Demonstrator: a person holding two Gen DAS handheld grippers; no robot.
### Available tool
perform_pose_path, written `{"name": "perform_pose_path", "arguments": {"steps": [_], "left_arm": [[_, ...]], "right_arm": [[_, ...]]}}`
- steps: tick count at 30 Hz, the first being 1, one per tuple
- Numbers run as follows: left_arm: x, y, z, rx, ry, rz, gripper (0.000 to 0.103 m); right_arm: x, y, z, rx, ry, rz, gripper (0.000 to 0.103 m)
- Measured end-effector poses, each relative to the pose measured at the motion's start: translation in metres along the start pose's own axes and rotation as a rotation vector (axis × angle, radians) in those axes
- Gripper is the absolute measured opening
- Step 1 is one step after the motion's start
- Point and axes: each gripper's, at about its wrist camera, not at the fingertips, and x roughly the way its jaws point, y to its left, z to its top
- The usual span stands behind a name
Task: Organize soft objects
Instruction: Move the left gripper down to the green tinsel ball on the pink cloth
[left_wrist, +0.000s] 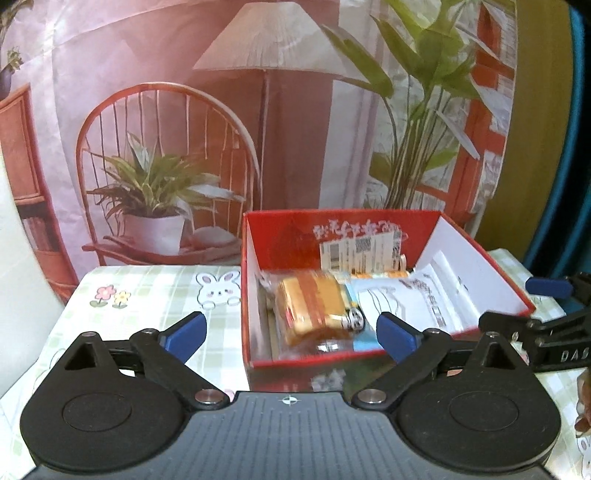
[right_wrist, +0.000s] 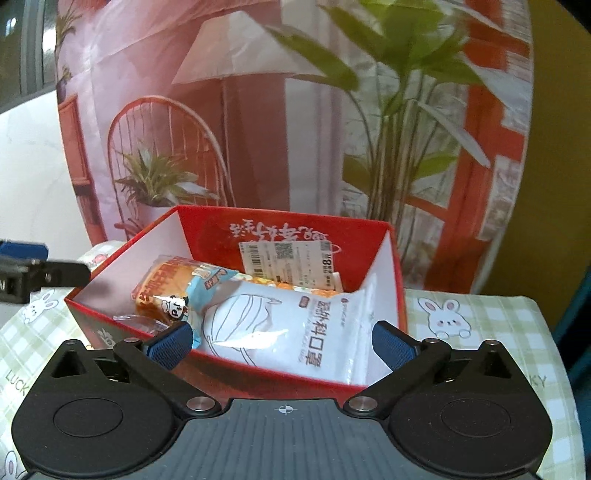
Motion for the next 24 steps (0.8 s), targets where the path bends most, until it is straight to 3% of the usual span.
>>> {"name": "perform_pose_path", "arguments": {"steps": [11, 21, 24], "left_arm": [[-0.026, -0.012, -0.032, 0.028, -0.016, 0.025, 0.1], [-0.043, -0.016, -0.057, 0.01, -0.021, -0.007, 0.1], [-0.047, -0.016, -0.066, -0.016, -0.024, -0.013, 0.1]], "right_arm": [[-0.036, -0.003, -0.026, 0.03, -0.049, -0.036, 0.103], [-0.058, -0.002, -0.051, 0.12, -0.087, -0.056, 0.103], [-0.063, 0.0, -0.058, 0.144, -0.085, -0.004, 0.103]]}}
